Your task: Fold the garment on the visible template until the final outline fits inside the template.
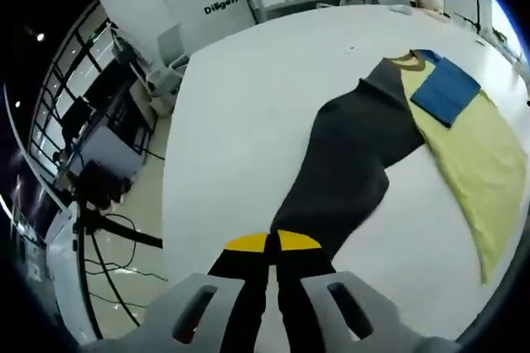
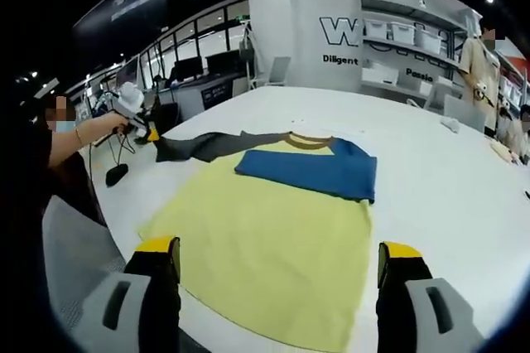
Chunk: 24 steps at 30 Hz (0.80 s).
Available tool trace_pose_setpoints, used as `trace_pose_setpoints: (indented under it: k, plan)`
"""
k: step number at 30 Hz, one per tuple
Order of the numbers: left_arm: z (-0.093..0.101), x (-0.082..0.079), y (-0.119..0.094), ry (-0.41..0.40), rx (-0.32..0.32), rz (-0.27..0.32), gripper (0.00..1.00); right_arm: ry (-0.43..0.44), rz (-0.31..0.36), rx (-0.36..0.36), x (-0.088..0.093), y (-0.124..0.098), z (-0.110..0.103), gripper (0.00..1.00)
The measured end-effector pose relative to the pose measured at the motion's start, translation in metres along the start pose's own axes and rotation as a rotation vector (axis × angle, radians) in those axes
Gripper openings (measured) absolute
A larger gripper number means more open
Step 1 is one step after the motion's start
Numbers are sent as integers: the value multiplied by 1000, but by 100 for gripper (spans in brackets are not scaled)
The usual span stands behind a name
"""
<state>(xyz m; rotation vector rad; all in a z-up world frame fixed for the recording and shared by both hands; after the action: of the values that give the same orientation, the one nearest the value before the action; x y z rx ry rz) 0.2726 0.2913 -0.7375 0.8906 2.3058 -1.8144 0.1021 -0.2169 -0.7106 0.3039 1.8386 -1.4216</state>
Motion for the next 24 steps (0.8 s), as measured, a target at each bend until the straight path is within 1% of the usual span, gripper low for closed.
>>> trace_pose_setpoints:
  k: [1,2,3,4,5,7,9,10,11,14,17,19,20,21,23,24]
  plan:
    - [-3,-1,2,1,6,-26,3,-10,-29,-3,3,0,0,99]
    - [-6,-1,4,-8,8,-54,3,-27,-57,13,7,1,0,99]
    - [-8,-2,6,-7,7,-73,3,-30,-58,11,9,1,0,99]
    - [-15,-5,11,4,-14,-67,3,-33,-60,9,11,2,0,99]
    - [-21,-6,15,21,-29,-76,3,-26,-73,-6,12,2,-1,99]
    - [-30,-8,22,23,-35,-97,3,-27,-80,-16,14,2,-2,99]
    - [-38,-9,26,9,-52,-92,3,-49,-88,-12,16,2,-2,99]
    - [-44,-12,28,-1,-80,-74,3,-57,-94,-10,17,2,-1,99]
    - [-49,-12,29,10,-83,-89,3,-53,-98,-10,17,2,-1,99]
    - [-57,-11,31,40,-98,-119,3,-27,-81,-46,16,2,-4,99]
    - [-59,-11,36,58,-82,-118,4,-31,-70,-68,15,2,-7,99]
    - [-60,-11,42,111,-81,-120,4,-33,-70,-81,15,2,-8,99]
    - [-62,-12,45,135,-93,-113,4,-33,-68,-85,14,2,-8,99]
    - [-64,-13,47,172,-119,-104,4,-32,-70,-87,14,1,-8,99]
    - [-66,-17,50,203,-141,-69,4,-33,-70,-87,14,1,-8,99]
    - [-66,-17,54,216,-143,-79,4,-36,-73,-87,14,-1,-8,99]
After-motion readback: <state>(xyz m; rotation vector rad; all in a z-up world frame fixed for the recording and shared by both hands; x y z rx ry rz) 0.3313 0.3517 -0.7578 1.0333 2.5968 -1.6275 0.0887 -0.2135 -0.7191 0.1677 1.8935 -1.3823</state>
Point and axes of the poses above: the point that each gripper's makers call its tool centre point, and the gripper's own axes: y roughly forward along the fingers, z roughly to its right, x roughly out of its underside, the point moved 9 cm from there along -y, roughly backward along the fingers, and after that the axes turned 10 degrees about -z, right-handed, at the moved point
